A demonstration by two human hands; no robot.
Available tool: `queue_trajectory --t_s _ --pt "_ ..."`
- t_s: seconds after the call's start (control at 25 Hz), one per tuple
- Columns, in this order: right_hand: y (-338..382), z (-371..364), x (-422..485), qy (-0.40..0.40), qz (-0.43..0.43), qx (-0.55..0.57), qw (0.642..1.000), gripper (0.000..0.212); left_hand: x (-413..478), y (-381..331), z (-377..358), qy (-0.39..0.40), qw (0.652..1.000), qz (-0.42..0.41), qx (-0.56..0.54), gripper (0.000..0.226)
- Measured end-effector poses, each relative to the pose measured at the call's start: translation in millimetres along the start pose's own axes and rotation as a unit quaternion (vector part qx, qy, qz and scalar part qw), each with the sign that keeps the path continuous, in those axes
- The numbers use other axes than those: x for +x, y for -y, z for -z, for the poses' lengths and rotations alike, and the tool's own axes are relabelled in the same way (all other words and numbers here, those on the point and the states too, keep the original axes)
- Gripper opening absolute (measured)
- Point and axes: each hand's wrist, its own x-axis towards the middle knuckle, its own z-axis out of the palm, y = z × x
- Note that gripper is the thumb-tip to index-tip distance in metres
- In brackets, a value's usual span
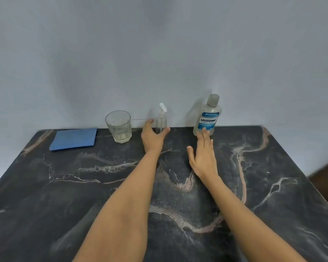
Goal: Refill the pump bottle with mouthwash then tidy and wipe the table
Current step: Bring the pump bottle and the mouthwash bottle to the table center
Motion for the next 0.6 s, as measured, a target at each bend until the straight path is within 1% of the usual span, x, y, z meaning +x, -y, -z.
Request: queue_trajectory --t_s 0.04,0.12,0.28,0.36,0.48,0.6 --pt "-1 -1 0 -0.008 -0.002 -0.008 1.0 0.06 3 0 -3 0.014 1.0 -0.008 -0.01 0.058" --pt "-2 -2 -1 -0.007 0.001 -0.02 1.0 0.06 -1 3 -1 0.041 0.999 -0.017 -0.004 0.049" --pt "2 5 -17 0.007 0.017 -0.002 1.0 0.055 -40 15 26 0.043 0.998 -0.042 0.032 0.048" --pt "7 15 -32 0.034 0.01 0.045 0.998 0.054 -71 18 43 0.051 0.996 -0.047 0.049 0.046" --pt "24 40 -78 0.081 0.0 0.115 0.99 0.053 -138 18 78 0.062 0.996 -0.043 0.054 0.046" --pt "40 66 -129 0.089 -0.027 0.14 0.986 0.05 -196 26 112 0.071 0.996 -0.027 0.053 0.047"
